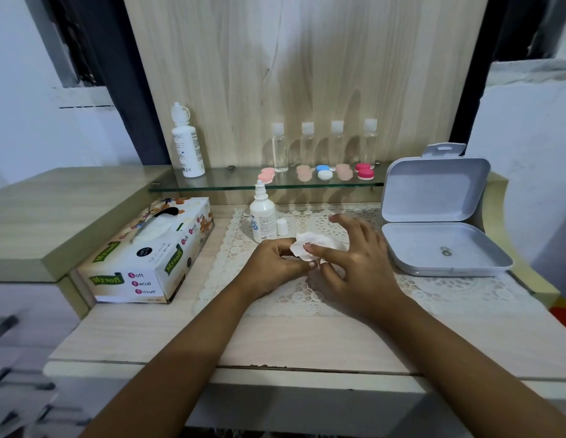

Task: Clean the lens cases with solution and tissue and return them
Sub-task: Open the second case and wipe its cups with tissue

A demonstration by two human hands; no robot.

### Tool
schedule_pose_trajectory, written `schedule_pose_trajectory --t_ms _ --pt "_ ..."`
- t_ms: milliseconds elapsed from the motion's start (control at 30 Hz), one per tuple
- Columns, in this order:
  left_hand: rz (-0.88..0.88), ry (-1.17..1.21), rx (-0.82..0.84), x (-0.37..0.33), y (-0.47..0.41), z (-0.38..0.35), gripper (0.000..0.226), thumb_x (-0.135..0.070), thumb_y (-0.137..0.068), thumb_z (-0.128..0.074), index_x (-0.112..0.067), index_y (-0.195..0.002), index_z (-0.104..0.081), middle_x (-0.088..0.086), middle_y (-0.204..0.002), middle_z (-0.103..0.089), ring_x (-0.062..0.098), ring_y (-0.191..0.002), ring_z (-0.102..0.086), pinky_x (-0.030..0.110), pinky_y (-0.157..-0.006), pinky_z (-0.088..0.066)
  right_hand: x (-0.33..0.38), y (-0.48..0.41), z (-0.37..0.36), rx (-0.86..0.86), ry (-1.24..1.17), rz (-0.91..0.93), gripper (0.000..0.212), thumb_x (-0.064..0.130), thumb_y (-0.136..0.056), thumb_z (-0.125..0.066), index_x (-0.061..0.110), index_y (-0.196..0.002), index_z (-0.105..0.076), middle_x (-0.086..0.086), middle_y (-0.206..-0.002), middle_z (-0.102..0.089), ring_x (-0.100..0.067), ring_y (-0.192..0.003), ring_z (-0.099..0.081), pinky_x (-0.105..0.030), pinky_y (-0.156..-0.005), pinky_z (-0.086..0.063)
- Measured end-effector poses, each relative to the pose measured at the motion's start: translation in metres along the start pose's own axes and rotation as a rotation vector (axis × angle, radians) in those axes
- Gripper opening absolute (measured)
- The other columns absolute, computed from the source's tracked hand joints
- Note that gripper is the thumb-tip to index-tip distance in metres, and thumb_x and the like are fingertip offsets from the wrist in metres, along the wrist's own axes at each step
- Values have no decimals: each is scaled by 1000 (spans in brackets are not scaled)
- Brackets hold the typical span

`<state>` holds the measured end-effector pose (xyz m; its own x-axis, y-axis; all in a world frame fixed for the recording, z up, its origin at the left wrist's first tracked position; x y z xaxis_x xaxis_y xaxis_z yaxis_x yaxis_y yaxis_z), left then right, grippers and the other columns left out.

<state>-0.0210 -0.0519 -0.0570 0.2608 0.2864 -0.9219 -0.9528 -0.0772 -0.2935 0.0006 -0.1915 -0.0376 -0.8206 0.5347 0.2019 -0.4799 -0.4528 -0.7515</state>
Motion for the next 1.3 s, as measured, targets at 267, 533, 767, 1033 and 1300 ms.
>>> schedule_pose_trajectory --t_ms 267,533,767,1033,1300 --pt "10 78 -23 3 -2 3 36 4 -75 -71 -21 -100 -69 -10 -89 -73 4 -89 -66 19 -80 -51 -6 -1 6 -31 -46 -54 27 34 -76 -53 37 -93 -73 -7 -128 -53 -31 -115 -48 -42 -85 -39" --pt "8 77 -35 4 -3 5 38 6 -74 -72 -26 -95 -69 -11 -88 -73 4 -89 -67 18 -78 -50 -7 2 3 26 -21 14 30 33 -76 -50 38 -96 -72 -6 -130 -53 -30 -117 -45 -46 -87 -39" --pt "-9 62 -31 5 -4 5 39 6 -73 -72 -23 -99 -69 -9 -92 -73 7 -92 -67 19 -80 -51 -7 1 3 23 -13 63 29 28 -73 -54 36 -94 -73 -5 -128 -54 -30 -118 -43 -46 -87 -39" --pt "24 110 -69 6 -4 9 35 4 -72 -73 -23 -95 -69 -12 -85 -73 2 -87 -66 16 -74 -51 -15 0 8 4 23 -26 32 28 -73 -51 33 -95 -73 -7 -126 -55 -30 -116 -43 -44 -81 -39" --pt "26 130 -72 4 -4 9 35 4 -72 -73 -23 -94 -69 -10 -86 -73 5 -89 -66 22 -82 -53 -20 0 2 50 -106 -98 33 24 -78 -52 26 -104 -71 -9 -122 -59 -30 -106 -56 -42 -81 -45"
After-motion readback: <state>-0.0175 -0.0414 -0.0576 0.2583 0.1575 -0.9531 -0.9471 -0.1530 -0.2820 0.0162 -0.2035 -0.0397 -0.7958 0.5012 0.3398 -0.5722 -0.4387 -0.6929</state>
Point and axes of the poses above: each hand's wrist, its own y-axis away from the middle knuckle, its own z-axis out of the back of the hand, x = y × z, the point moved 6 cm from there along -y, towards the middle knuckle
